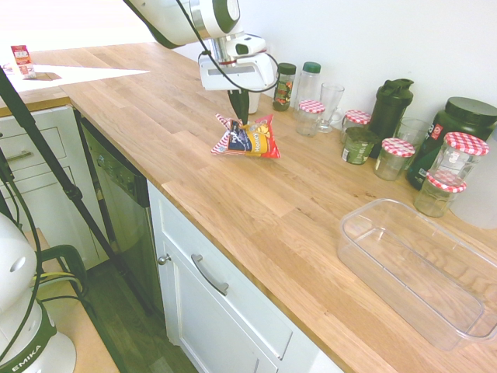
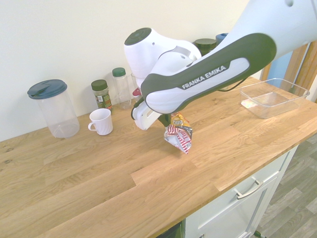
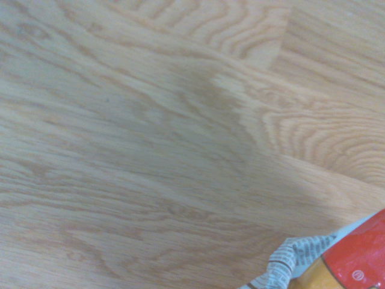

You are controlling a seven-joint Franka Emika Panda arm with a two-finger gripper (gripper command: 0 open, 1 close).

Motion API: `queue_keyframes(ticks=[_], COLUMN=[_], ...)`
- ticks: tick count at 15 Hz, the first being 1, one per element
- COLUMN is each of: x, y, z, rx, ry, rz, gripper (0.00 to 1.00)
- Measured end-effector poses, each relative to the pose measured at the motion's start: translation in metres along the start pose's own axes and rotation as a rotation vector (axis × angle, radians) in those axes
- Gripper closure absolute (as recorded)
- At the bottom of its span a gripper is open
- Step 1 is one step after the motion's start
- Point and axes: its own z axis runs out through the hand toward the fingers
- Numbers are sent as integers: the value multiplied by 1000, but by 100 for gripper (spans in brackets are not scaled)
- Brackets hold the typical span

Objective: Put the chip bag into the container

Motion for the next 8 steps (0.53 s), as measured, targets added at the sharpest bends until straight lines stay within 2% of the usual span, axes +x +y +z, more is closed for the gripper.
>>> queue_keyframes(ticks=[5,8], x=[37,84], y=[69,141], z=[-48,-81], rx=[69,135], ry=[3,3], rz=[100,168], gripper=[100,100])
